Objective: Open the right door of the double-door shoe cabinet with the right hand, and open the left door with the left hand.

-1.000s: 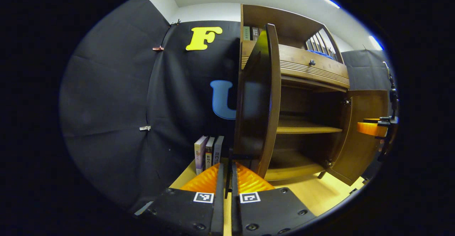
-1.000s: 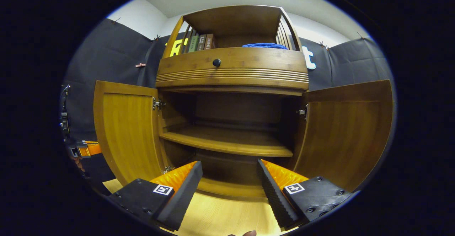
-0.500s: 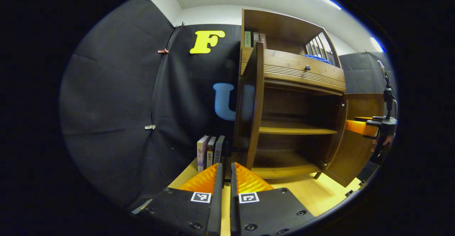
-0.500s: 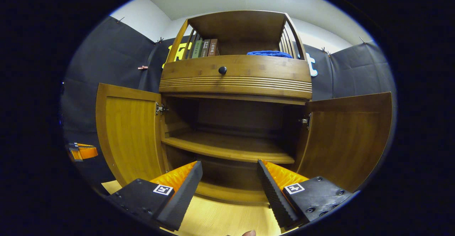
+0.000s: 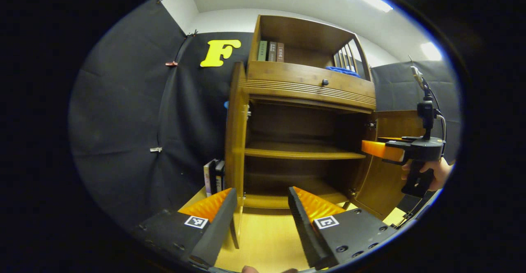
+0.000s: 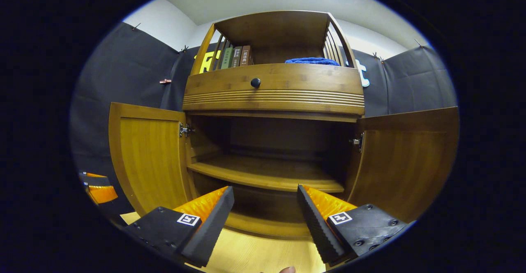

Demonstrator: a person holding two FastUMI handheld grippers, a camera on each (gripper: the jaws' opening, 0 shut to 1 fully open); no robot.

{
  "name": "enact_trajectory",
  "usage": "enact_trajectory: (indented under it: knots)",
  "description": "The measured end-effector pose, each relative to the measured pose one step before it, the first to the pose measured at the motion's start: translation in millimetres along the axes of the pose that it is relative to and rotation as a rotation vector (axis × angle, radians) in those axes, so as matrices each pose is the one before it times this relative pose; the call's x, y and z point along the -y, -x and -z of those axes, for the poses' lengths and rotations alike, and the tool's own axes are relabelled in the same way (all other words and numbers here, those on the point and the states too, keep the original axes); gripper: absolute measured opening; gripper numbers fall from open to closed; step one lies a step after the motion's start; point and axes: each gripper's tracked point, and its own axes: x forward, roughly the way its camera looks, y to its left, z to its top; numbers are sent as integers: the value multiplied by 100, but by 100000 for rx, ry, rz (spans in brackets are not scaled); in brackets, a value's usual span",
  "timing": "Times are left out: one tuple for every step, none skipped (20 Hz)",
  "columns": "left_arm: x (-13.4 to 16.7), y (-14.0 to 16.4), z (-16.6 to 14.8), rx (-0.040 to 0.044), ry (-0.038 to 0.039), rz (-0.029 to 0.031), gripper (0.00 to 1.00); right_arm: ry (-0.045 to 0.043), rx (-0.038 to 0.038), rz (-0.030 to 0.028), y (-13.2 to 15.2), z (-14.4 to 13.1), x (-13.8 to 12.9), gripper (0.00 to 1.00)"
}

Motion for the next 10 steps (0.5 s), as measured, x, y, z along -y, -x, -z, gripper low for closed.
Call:
enact_trajectory:
  knots:
    - [803, -456, 67, -779, -286, 622, 80, -127, 325, 112, -64, -46, 91, 98]
    - [926, -490, 37, -459, -336, 921, 90, -410, 515, 71, -36, -220, -16, 98]
    - [911, -323, -205, 287, -31, 1536, 90, -354, 333, -85, -111, -139, -25, 98]
    - [688, -369, -238, 305, 374, 1303, 93, 34, 283, 143, -56, -108, 25, 98]
    - [501, -328, -169, 388, 588, 1187, 95, 122, 377, 306, -15, -116, 104, 98]
    - [377, -261, -201, 369, 604, 694, 95, -176, 107, 370, 10, -72, 123, 98]
    - [246, -366, -112, 310, 465, 324, 95, -510, 194, 43, 61, -94, -1, 98]
    - [147, -359, -125, -21, 189, -119, 95, -366, 177, 32, 36, -93, -29, 98]
    - [65, -275, 61, -314, -89, -396, 95, 16, 246, 210, -41, -106, -67, 98]
    - [81, -348, -114, -195, -407, -229, 94, 214, -18, 264, 37, 10, -11, 98]
